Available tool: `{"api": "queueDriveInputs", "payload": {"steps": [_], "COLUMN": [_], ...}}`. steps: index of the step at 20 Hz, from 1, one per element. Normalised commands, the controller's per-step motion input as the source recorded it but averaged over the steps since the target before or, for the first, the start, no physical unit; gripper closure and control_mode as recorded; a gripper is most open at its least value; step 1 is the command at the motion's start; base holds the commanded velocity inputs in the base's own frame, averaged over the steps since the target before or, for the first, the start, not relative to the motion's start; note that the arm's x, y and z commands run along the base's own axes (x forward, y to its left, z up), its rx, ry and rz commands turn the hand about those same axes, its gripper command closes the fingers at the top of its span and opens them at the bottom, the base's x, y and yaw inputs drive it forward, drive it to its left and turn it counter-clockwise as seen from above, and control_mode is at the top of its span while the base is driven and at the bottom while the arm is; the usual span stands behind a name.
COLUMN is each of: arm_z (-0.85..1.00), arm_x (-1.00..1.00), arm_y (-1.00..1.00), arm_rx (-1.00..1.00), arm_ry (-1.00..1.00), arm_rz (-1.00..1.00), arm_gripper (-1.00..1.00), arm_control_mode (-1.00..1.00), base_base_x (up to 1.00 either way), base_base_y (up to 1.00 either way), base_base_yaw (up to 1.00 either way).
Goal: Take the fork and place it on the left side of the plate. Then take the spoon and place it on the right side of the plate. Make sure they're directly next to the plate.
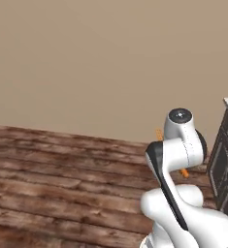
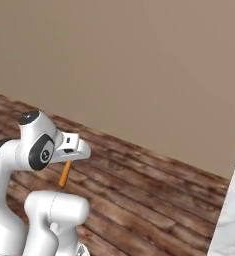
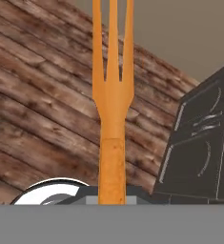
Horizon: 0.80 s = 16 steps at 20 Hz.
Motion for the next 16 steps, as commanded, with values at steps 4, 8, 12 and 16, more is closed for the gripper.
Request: {"api": "queueDriveInputs", "payload": {"steps": [4,8,12,16], "arm_z": [0.0,0.0,0.0,0.0], "arm_x": [0.0,0.0,0.0,0.0], "arm_y": [0.0,0.0,0.0,0.0], "arm_rx": [0.0,0.0,0.0,0.0], "arm_ry": [0.0,0.0,0.0,0.0], "arm_rz": [0.0,0.0,0.0,0.0], "arm_gripper": [1.0,1.0,1.0,1.0], "arm_control_mode": [1.0,1.0,1.0,1.0], "base_base_x": [0.91,0.99,1.0,1.0], "base_base_y": [0.02,0.02,0.03,0.02], "base_base_yaw": [0.49,0.5,0.53,0.59]}}
